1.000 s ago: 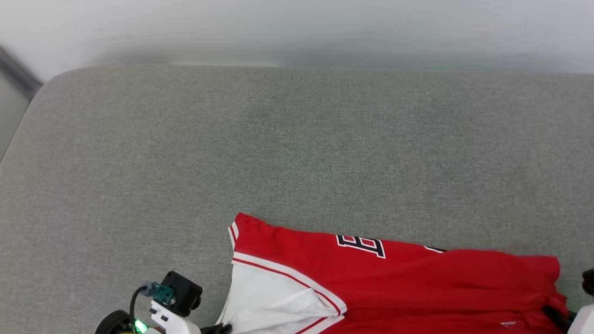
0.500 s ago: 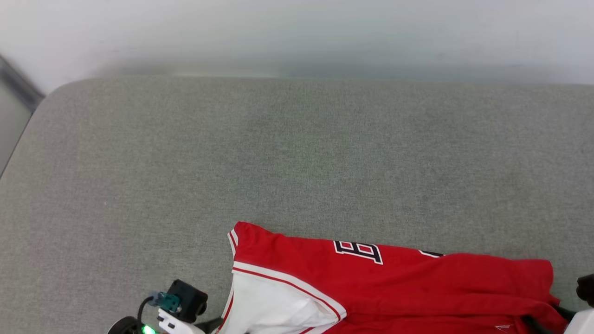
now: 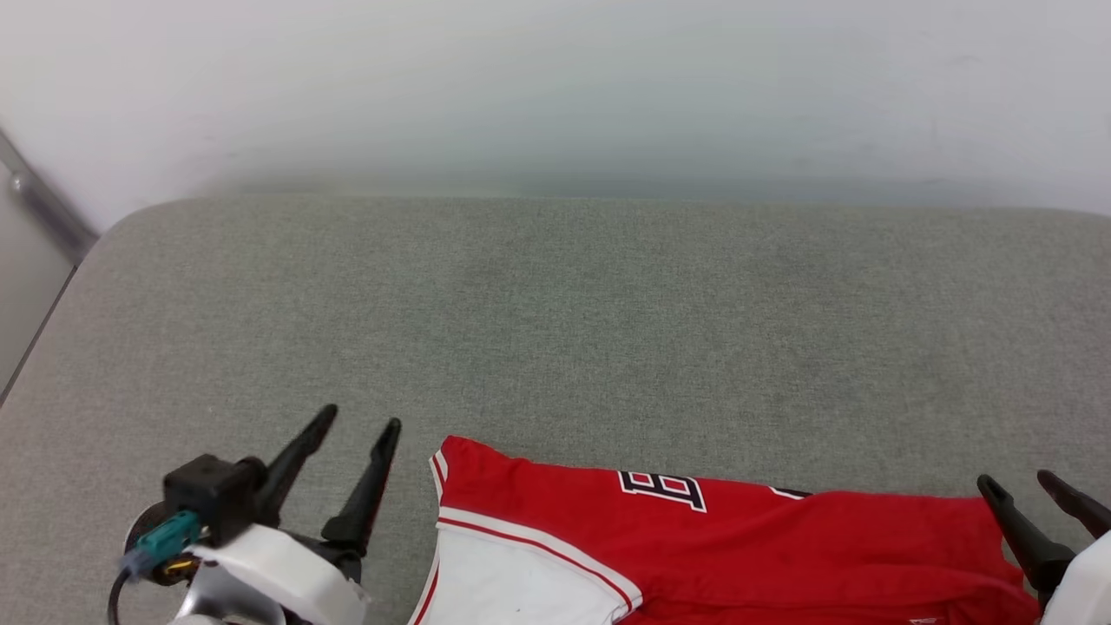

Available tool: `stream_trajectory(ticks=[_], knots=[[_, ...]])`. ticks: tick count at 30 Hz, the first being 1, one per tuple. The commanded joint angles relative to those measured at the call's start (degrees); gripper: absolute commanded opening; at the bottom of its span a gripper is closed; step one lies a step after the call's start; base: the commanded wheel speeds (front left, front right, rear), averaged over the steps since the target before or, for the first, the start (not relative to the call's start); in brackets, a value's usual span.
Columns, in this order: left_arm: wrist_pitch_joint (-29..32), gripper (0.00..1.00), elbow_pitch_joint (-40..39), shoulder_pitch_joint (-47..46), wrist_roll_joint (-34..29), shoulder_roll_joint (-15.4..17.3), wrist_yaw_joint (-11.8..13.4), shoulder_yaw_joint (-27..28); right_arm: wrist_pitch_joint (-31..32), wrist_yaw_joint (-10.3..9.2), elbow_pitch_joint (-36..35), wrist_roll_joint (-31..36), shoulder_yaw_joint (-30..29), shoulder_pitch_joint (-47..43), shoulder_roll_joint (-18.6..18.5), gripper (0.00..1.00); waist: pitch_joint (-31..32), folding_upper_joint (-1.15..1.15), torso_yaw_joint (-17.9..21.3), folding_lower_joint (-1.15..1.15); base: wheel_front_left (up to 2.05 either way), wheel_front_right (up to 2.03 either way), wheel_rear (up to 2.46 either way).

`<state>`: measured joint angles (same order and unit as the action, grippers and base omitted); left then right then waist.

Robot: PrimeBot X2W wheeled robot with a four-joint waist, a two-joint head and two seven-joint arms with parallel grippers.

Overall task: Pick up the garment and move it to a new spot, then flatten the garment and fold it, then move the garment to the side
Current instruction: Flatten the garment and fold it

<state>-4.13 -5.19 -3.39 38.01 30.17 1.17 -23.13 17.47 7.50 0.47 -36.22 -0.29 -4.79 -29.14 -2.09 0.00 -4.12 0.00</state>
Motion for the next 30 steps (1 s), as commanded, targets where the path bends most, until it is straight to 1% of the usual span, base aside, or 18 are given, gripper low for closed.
stream_trajectory(ticks=[1, 3, 5, 8, 11, 17, 20, 23, 24, 30], knots=[[-2.7, 1.0, 0.5, 1.1, -1.3, -0.5, 0.8, 0.6, 0.2, -0.02, -0.5, 1.3, -1.0, -0.7, 1.3, 1.0, 0.1, 0.0, 0.1, 0.0, 0.0, 0.0, 0.0], [-6.7, 1.0, 1.0, 2.1, -2.2, -1.5, 1.8, 1.5, 0.9, -0.02, -0.8, 2.8, -2.8, -1.4, 3.7, 1.0, 0.2, 0.0, 0.2, 0.0, 0.0, 0.0, 0.0], [-9.3, 1.0, 1.0, 2.9, -2.9, -2.6, 2.6, 3.2, 2.8, -0.02, -0.9, 4.1, -4.8, -2.4, 6.2, 1.0, 0.4, 0.0, 0.2, 0.0, 0.0, 0.0, 0.0], [-10.8, 1.0, -0.1, 5.0, -4.3, -4.9, 4.0, 6.4, 5.6, -0.02, -1.8, 5.7, -7.9, -3.9, 9.8, 1.0, 0.2, 0.0, 0.0, 0.0, 0.0, 0.0, 0.0], [-11.1, 1.0, -3.0, 6.5, -9.5, -6.8, 4.7, 10.5, 7.9, -0.02, -2.9, 7.5, -11.2, -5.1, 13.5, 1.0, -0.4, 0.0, -0.2, 0.0, 0.0, 0.0, 0.0], [-11.1, 1.0, -6.3, 9.1, -20.6, -11.2, 1.8, 14.9, 13.7, -0.02, -3.4, 12.4, -18.3, -6.3, 19.3, 1.0, -1.7, 0.0, -1.4, 0.0, 0.0, 0.0, 0.0], [-11.1, 1.0, -6.5, 9.6, -23.9, -13.7, 0.1, 16.1, 16.7, -0.02, -3.7, 14.6, -21.1, -5.5, 21.3, 1.0, -2.5, 0.0, -1.8, 0.0, 0.0, 0.0, 0.0], [-11.1, 1.0, -6.0, 9.8, -26.0, -15.7, -2.2, 16.8, 19.3, -0.02, -3.4, 16.3, -22.4, -4.4, 22.1, 1.0, -3.3, 0.0, -2.2, 0.0, 0.0, 0.0, 0.0], [-11.1, 1.0, -5.7, 8.9, -27.5, -17.4, -4.0, 17.7, 21.1, -0.02, -2.2, 16.5, -22.8, -3.3, 22.4, 1.0, -4.1, 0.0, -2.6, 0.0, 0.0, 0.0, 0.0], [-11.1, 1.0, -5.6, 7.8, -29.3, -19.6, -6.4, 19.3, 22.8, -0.02, 2.6, 17.8, -22.7, -1.2, 21.1, 1.0, -5.6, 0.0, -3.5, 0.0, 0.0, 0.0, 0.0]])
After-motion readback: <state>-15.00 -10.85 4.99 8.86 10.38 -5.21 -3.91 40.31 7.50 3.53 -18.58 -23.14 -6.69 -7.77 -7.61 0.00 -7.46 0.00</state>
